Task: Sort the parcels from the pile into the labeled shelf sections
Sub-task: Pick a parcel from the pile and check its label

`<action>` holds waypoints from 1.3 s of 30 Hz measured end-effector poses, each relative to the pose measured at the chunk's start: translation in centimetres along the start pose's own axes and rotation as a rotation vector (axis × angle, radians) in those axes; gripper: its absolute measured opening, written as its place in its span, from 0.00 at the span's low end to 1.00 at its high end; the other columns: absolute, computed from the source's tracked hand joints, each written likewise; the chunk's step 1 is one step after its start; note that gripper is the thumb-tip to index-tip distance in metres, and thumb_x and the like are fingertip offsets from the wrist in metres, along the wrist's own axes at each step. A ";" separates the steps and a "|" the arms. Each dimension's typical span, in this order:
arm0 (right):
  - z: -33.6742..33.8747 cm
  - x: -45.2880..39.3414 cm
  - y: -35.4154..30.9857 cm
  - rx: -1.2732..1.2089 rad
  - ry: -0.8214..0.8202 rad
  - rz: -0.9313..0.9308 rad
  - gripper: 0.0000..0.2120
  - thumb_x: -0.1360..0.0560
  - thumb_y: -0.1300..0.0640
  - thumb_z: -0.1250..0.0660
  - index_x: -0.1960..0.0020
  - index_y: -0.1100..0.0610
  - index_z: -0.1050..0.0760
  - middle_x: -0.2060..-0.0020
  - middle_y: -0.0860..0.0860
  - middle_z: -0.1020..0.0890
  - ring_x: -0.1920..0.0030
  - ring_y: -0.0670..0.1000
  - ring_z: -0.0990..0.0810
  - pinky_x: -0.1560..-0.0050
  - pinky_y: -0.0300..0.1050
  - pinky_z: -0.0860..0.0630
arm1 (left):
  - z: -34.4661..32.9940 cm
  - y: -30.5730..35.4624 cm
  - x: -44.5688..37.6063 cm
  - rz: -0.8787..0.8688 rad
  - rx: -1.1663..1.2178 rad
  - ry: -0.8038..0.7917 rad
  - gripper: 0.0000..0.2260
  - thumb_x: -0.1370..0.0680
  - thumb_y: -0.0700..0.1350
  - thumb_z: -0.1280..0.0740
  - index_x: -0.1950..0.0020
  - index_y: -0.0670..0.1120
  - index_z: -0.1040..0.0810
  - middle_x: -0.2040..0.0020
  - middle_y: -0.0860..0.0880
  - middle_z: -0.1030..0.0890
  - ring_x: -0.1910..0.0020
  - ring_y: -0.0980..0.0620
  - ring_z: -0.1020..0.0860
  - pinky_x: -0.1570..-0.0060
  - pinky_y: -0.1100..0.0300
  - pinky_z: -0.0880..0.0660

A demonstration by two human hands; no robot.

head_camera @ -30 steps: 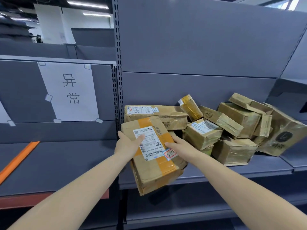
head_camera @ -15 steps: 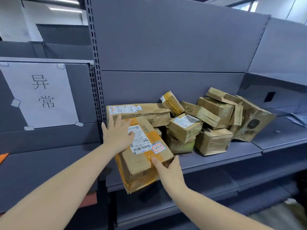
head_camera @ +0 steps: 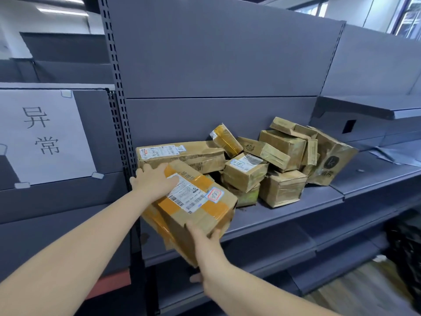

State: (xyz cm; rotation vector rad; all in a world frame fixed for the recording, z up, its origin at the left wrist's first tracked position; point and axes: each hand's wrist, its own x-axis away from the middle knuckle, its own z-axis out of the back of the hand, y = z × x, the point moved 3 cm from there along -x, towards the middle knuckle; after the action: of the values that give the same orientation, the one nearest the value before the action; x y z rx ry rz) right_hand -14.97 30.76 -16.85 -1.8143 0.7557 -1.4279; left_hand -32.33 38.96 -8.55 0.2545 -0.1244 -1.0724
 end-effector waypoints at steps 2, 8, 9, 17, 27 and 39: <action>0.9 -0.4 -1.4 -0.015 0.025 0.093 0.43 0.29 0.38 0.32 0.23 0.38 0.54 0.28 0.48 0.33 0.33 0.59 0.31 0.36 0.63 0.31 | 0.0 -0.9 0.1 0.034 0.068 -0.001 0.33 0.25 0.67 0.42 0.23 0.58 0.45 0.28 0.40 0.37 0.30 0.37 0.37 0.36 0.46 0.35; 4.0 -2.2 -7.8 0.093 0.150 0.308 0.22 0.27 0.44 0.33 0.35 0.46 0.33 0.43 0.48 0.26 0.42 0.54 0.27 0.40 0.57 0.27 | 0.8 -2.5 0.8 0.010 0.198 -0.023 0.38 0.28 0.71 0.41 0.23 0.58 0.48 0.33 0.45 0.25 0.36 0.40 0.26 0.47 0.52 0.28; 4.5 -2.6 -9.0 0.119 0.158 0.325 0.18 0.25 0.45 0.33 0.37 0.47 0.33 0.44 0.49 0.27 0.44 0.55 0.28 0.43 0.56 0.27 | 0.8 -2.5 1.1 0.016 0.219 -0.034 0.39 0.28 0.71 0.40 0.23 0.57 0.48 0.33 0.47 0.25 0.37 0.41 0.26 0.47 0.52 0.27; 6.3 -6.6 -13.6 0.232 0.270 0.422 0.25 0.24 0.49 0.33 0.29 0.51 0.33 0.37 0.54 0.27 0.45 0.54 0.29 0.44 0.50 0.28 | -0.3 -1.1 3.4 0.275 0.471 -0.017 0.39 0.25 0.57 0.32 0.24 0.41 0.47 0.45 0.43 0.20 0.60 0.44 0.18 0.69 0.57 0.22; 5.4 -7.6 -11.5 0.160 0.322 0.432 0.43 0.24 0.48 0.31 0.20 0.57 0.53 0.24 0.55 0.39 0.26 0.58 0.38 0.28 0.57 0.36 | -0.5 -1.4 2.7 0.295 0.220 0.064 0.44 0.32 0.67 0.30 0.28 0.41 0.42 0.34 0.43 0.30 0.36 0.42 0.28 0.43 0.50 0.26; 0.2 -4.9 -5.0 0.243 0.158 0.471 0.59 0.36 0.38 0.25 0.21 0.49 0.62 0.22 0.51 0.48 0.24 0.55 0.43 0.27 0.60 0.39 | -1.0 -1.2 -1.7 0.105 0.111 -0.078 0.54 0.35 0.75 0.36 0.20 0.49 0.56 0.20 0.49 0.51 0.23 0.42 0.45 0.30 0.40 0.44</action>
State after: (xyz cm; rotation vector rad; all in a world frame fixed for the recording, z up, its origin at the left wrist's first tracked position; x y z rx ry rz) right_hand -15.78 37.61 -15.59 -1.2462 0.9676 -1.2878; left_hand -33.94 40.01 -9.85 0.3035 -0.2648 -0.9726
